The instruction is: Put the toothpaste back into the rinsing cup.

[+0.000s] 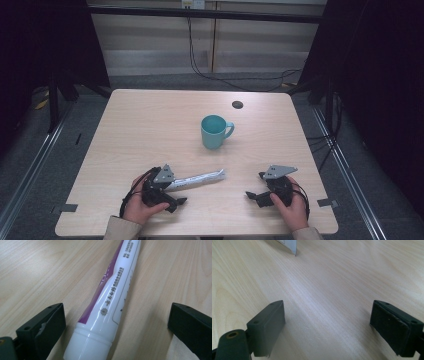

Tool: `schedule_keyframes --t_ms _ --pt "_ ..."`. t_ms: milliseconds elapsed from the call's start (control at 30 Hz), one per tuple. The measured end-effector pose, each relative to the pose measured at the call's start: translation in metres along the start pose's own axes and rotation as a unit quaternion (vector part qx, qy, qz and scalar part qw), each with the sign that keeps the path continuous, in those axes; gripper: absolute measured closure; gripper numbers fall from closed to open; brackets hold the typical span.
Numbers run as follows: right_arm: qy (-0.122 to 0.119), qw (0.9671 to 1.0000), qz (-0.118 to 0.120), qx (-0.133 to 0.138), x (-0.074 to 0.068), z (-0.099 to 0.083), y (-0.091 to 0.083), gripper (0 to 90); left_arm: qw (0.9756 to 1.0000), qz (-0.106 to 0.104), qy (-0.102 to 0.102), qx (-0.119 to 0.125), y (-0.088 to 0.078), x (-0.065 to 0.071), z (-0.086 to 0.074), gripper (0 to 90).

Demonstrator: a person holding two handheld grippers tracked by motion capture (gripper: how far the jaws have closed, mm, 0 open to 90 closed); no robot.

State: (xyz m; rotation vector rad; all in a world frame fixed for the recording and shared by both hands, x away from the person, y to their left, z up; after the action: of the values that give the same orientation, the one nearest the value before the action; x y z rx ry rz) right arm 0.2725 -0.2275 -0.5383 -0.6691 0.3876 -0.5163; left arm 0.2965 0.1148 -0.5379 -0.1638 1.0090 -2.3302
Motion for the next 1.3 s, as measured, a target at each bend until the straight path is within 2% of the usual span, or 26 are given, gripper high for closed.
schedule_keyframes --t_ms 433,567,667,767,800,833,867,900,933,967,1000,1033,1067,1133,1167,1200,1300 --pt "0.000 1.0000 0.000 0.000 0.000 0.000 0.000 11.8 1.0000 -0.003 0.006 -0.003 0.001 -0.001 0.001 0.0" --pt "-0.001 1.0000 0.000 0.000 0.000 0.000 0.000 11.9 1.0000 0.000 0.002 -0.008 0.001 0.000 0.002 0.5" --pt "0.000 1.0000 0.000 0.000 0.000 0.000 0.000 11.9 0.9996 0.004 -0.003 -0.028 0.001 -0.001 0.006 3.0" --pt "-0.001 1.0000 0.000 0.000 0.000 0.000 0.000 11.8 0.9987 -0.001 0.010 -0.050 -0.003 -0.005 0.010 13.0" --pt "-0.001 1.0000 0.000 0.000 0.000 0.000 0.000 11.8 0.9979 -0.004 0.018 -0.063 -0.005 -0.006 0.011 17.9" --pt "-0.001 1.0000 0.000 0.000 0.000 0.000 0.000 11.8 0.9973 -0.009 0.017 -0.070 -0.005 -0.006 0.013 19.5" --pt "-0.001 1.0000 0.000 0.000 0.000 0.000 0.000 11.8 0.9960 -0.011 0.029 -0.083 -0.005 -0.007 0.014 19.5" --pt "0.000 1.0000 0.000 0.000 0.000 0.000 0.000 11.8 0.9953 -0.011 0.028 -0.092 -0.004 -0.006 0.016 19.5" --pt "-0.001 1.0000 0.000 0.000 0.000 0.000 0.000 11.8 0.9938 -0.012 0.037 -0.105 -0.004 -0.007 0.018 19.6" --pt "-0.001 1.0000 0.000 0.000 0.000 0.000 0.000 11.8 0.9930 -0.012 0.034 -0.113 -0.003 -0.006 0.020 19.6" --pt "-0.001 1.0000 0.000 0.000 0.000 0.000 0.000 11.8 0.9911 -0.016 0.043 -0.125 -0.002 -0.006 0.023 19.6" --pt "-0.001 1.0000 0.000 0.000 0.000 0.000 0.000 11.8 0.9911 -0.016 0.043 -0.125 -0.002 -0.006 0.023 19.9" --pt "-0.001 1.0000 0.000 0.000 0.000 0.000 0.000 11.8 0.9879 -0.019 0.053 -0.144 0.001 -0.006 0.028 20.5" --pt "-0.001 1.0000 0.000 0.000 0.000 0.000 0.000 11.8 0.9854 -0.025 0.063 -0.156 0.003 -0.006 0.034 25.4" --pt "-0.001 1.0000 0.000 0.000 0.000 0.000 0.000 11.8 0.9854 -0.025 0.063 -0.156 0.003 -0.006 0.034 27.6" --pt "-0.001 1.0000 0.000 0.000 0.000 0.000 0.000 11.8 0.9812 -0.026 0.070 -0.178 0.006 -0.007 0.039 27.8" --pt "-0.001 1.0000 0.000 0.000 0.000 0.000 0.000 11.8 0.9774 -0.019 0.081 -0.194 0.009 -0.007 0.045 29.5"
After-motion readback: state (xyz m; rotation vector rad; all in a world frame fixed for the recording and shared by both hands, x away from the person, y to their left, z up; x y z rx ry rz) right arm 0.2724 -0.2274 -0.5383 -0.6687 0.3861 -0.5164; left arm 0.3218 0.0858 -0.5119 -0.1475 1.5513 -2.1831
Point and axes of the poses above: each handheld gripper's, and its own axes: y roughly forward along the jaws, z roughly out of its top, x roughly to its right, the point moved 4 cm from there along y, roughly forward along the jaws, and after that the axes turned 12 degrees about z, right-handed, at the moved point
